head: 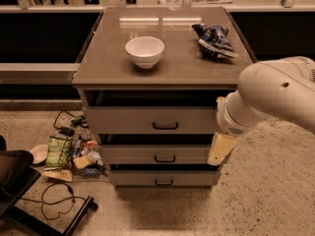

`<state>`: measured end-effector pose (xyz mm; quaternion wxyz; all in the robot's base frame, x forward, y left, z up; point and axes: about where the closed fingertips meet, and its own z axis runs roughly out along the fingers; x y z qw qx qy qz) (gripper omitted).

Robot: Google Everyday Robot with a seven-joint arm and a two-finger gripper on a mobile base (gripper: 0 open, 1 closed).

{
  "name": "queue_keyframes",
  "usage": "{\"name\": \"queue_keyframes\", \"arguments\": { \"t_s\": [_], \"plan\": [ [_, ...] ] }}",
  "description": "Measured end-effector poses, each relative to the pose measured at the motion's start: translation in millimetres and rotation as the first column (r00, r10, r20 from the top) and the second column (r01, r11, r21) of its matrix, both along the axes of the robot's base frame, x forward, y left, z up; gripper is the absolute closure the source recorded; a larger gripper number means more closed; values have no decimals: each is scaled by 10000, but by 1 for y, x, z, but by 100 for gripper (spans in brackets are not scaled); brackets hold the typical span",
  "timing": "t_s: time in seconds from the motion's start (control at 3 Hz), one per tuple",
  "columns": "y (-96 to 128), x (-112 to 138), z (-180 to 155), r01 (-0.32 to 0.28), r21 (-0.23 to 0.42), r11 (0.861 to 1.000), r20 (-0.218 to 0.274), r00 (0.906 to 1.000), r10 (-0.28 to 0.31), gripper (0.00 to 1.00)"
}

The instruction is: Open top drawer

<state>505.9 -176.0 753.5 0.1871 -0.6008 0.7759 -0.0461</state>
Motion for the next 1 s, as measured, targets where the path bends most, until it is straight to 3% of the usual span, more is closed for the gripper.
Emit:
{"name": "queue_keyframes", "arguments": {
  "t_s": [1.0],
  "plan": [
    [-8,57,-42,-408,-1038,9938,227,9988,433,0]
  ]
}}
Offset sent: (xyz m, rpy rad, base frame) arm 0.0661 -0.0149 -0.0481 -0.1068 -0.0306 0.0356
